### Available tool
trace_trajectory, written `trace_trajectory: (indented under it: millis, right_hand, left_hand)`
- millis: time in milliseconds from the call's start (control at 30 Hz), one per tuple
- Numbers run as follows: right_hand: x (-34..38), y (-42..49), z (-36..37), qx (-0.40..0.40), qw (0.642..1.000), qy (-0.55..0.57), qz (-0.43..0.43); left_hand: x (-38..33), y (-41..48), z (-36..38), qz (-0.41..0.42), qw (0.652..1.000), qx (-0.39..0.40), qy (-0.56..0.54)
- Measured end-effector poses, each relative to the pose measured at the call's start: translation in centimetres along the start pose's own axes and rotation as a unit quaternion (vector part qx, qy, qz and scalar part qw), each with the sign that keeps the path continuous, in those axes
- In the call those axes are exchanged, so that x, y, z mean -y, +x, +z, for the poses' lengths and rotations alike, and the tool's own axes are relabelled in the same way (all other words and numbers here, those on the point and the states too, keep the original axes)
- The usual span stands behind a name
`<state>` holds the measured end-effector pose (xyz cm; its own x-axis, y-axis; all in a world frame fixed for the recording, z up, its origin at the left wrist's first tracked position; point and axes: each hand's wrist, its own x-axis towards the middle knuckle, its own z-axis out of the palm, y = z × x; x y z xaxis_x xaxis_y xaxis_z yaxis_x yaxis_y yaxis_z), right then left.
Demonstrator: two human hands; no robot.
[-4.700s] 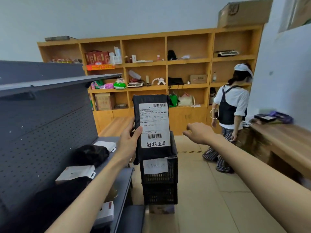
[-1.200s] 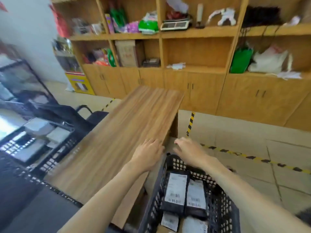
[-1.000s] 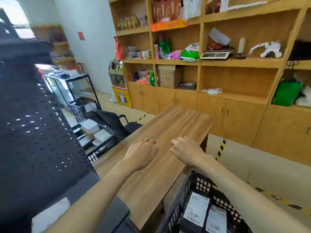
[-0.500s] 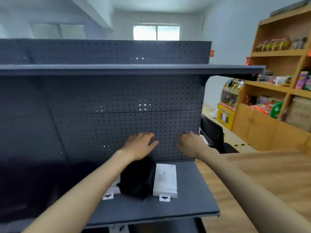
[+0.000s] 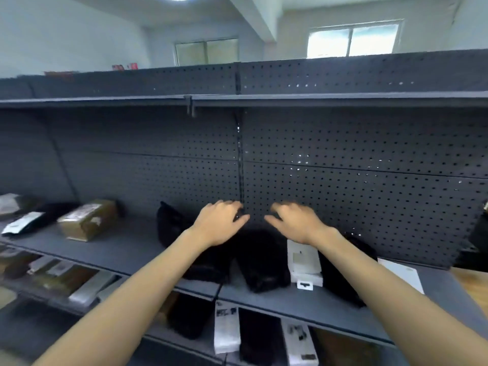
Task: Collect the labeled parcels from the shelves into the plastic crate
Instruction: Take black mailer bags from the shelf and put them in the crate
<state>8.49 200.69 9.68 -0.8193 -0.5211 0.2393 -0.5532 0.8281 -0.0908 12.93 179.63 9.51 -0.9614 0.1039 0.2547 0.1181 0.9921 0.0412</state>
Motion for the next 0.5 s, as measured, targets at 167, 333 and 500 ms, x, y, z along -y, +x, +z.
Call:
trace_trajectory:
  millis: [167,333,500]
  right_hand:
    - [8.1,2.5,3.5,0.018,1.000,-0.002,-0.019]
    - [14.3,5.2,5.8,0.040,0.999,0.002,-0.035]
    - [18.3,8.7,7.3,0.054,0.997,0.007,-0.048]
  left_hand:
    - [8.7,-4.3,0.6,-0.029,1.000,0.008,0.010]
    - [15.6,-7.7,1.3,-0.065,0.997,0.038,0.006]
    - [21.1,-8.1,1.6,-0.091,0.995,0.041,0.001]
